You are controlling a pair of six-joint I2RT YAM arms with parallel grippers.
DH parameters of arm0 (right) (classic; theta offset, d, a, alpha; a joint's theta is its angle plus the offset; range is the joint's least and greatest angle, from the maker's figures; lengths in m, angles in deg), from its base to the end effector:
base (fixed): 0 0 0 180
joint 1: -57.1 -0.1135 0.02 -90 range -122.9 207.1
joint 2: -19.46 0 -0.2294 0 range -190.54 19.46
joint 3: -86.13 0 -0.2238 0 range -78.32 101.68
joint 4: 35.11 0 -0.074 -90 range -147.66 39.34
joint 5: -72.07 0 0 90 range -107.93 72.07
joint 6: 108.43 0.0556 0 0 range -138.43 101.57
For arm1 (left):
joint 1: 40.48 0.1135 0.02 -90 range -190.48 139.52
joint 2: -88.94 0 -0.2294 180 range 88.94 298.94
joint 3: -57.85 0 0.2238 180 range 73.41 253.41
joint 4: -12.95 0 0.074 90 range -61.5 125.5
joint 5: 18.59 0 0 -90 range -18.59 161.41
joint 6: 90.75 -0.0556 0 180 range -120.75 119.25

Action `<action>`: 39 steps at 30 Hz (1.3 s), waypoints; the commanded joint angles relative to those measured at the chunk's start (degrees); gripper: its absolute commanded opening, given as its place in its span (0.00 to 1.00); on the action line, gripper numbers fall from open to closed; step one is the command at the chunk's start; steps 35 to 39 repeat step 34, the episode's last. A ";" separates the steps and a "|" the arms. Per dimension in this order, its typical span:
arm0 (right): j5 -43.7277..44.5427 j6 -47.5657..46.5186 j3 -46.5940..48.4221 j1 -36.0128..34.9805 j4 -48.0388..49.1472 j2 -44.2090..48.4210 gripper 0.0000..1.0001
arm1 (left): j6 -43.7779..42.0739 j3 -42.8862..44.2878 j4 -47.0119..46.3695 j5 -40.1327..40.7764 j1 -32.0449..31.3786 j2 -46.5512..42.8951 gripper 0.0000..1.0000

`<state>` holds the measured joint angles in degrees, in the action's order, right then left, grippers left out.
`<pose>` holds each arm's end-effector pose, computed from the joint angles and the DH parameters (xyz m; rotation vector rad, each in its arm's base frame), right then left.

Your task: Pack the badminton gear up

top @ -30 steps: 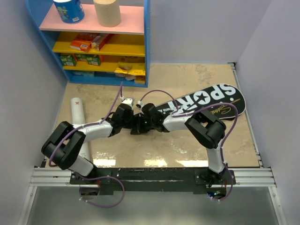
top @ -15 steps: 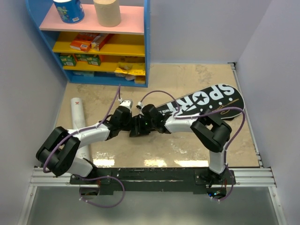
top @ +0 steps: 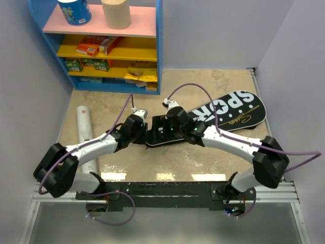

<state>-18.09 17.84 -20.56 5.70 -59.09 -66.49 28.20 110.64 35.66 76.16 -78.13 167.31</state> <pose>0.2034 0.2550 0.2160 -0.3103 2.3241 0.8187 0.2100 -0.1562 0.1450 0.1476 2.4516 -0.4285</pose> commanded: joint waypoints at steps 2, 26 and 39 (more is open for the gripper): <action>13.42 -4.63 2.53 -0.19 -9.84 6.66 0.99 | -1.09 6.00 5.49 3.24 -0.32 -8.40 0.48; 34.97 -10.34 5.79 -0.02 -19.96 21.70 0.99 | -9.35 13.56 11.73 14.75 -0.32 -30.47 1.00; 31.53 -10.19 5.00 0.07 -18.20 23.55 0.99 | -5.39 15.85 19.82 24.51 -0.32 -33.27 1.00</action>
